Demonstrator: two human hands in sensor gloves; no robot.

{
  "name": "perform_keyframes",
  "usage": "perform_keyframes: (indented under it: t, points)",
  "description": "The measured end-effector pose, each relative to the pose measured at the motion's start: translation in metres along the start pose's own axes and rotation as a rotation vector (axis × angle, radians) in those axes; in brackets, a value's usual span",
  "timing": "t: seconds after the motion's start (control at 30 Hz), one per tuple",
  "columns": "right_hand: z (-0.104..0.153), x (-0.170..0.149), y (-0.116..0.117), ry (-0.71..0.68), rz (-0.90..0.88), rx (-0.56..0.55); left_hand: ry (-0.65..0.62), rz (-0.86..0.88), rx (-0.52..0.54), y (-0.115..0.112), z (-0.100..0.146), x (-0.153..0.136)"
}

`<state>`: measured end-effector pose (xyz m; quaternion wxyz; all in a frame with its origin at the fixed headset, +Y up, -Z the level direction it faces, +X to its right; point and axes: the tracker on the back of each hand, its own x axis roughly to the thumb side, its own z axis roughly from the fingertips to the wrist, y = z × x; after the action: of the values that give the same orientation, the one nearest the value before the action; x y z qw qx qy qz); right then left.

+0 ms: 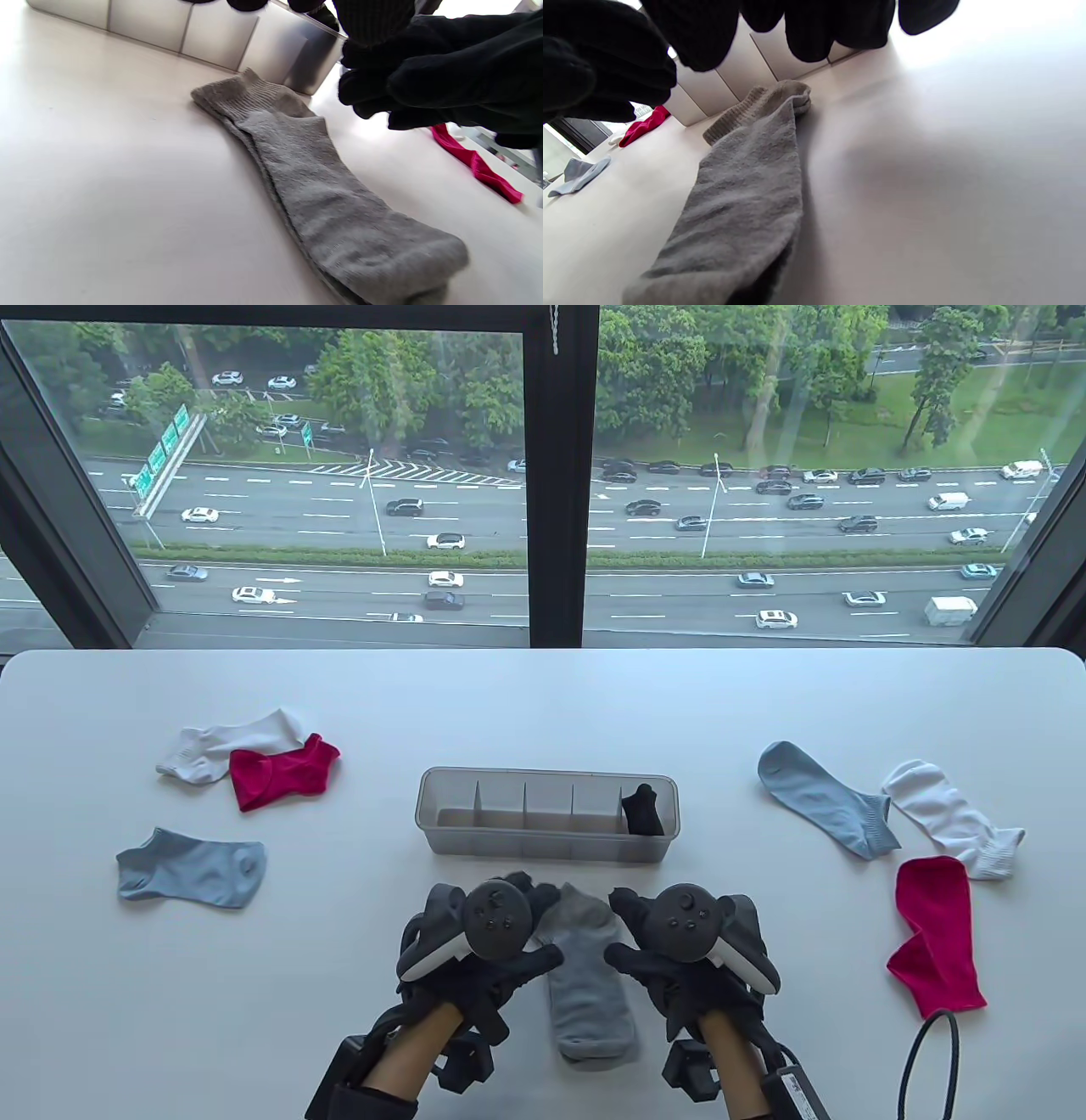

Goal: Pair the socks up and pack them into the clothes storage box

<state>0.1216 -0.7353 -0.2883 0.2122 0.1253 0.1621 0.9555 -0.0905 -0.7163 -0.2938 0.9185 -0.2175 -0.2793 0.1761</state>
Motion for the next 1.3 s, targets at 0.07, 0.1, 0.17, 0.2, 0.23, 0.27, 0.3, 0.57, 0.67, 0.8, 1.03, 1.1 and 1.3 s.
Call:
perform_keyframes:
  t: [0.07, 0.1, 0.17, 0.2, 0.23, 0.27, 0.3, 0.57, 0.67, 0.8, 1.03, 1.1, 1.3]
  points:
    - [0.000, -0.003, 0.003, 0.011, 0.059, 0.043, -0.068, 0.076, -0.266, -0.020, -0.009, 0.011]
    - [0.000, -0.005, 0.005, 0.026, 0.094, 0.077, -0.024, 0.071, -0.424, -0.035, -0.013, 0.014]
    - [0.000, -0.007, 0.008, 0.021, 0.123, 0.119, 0.088, -0.078, -0.601, -0.054, -0.019, 0.014]
    - [0.000, -0.007, 0.009, 0.013, 0.097, 0.153, 0.104, -0.180, -0.570, -0.057, -0.020, 0.013]
    - [0.000, -0.006, 0.009, 0.002, 0.061, 0.178, 0.098, -0.215, -0.554, -0.057, -0.022, 0.012]
    - [0.000, -0.005, 0.011, -0.014, 0.014, 0.204, 0.098, -0.246, -0.543, -0.055, -0.023, 0.009]
    - [-0.001, -0.003, 0.013, -0.025, -0.010, 0.222, 0.107, -0.240, -0.527, -0.055, -0.025, 0.006]
    - [-0.012, 0.015, 0.049, 0.036, 0.242, 0.326, 0.118, -0.132, -0.428, -0.051, -0.025, -0.009]
    - [-0.012, 0.017, 0.050, 0.058, 0.258, 0.187, 0.116, -0.138, -0.411, -0.051, -0.025, -0.009]
    - [-0.013, 0.015, 0.050, 0.073, 0.213, 0.187, 0.111, -0.127, -0.350, -0.054, -0.027, -0.010]
    - [-0.014, 0.008, 0.049, 0.077, 0.050, 0.253, 0.137, -0.035, -0.204, -0.051, -0.031, -0.013]
    - [-0.014, 0.006, 0.049, 0.067, 0.018, 0.273, 0.123, -0.013, -0.200, -0.049, -0.031, -0.015]
    - [-0.014, 0.005, 0.048, 0.067, -0.066, 0.239, 0.081, 0.083, -0.255, -0.045, -0.030, -0.023]
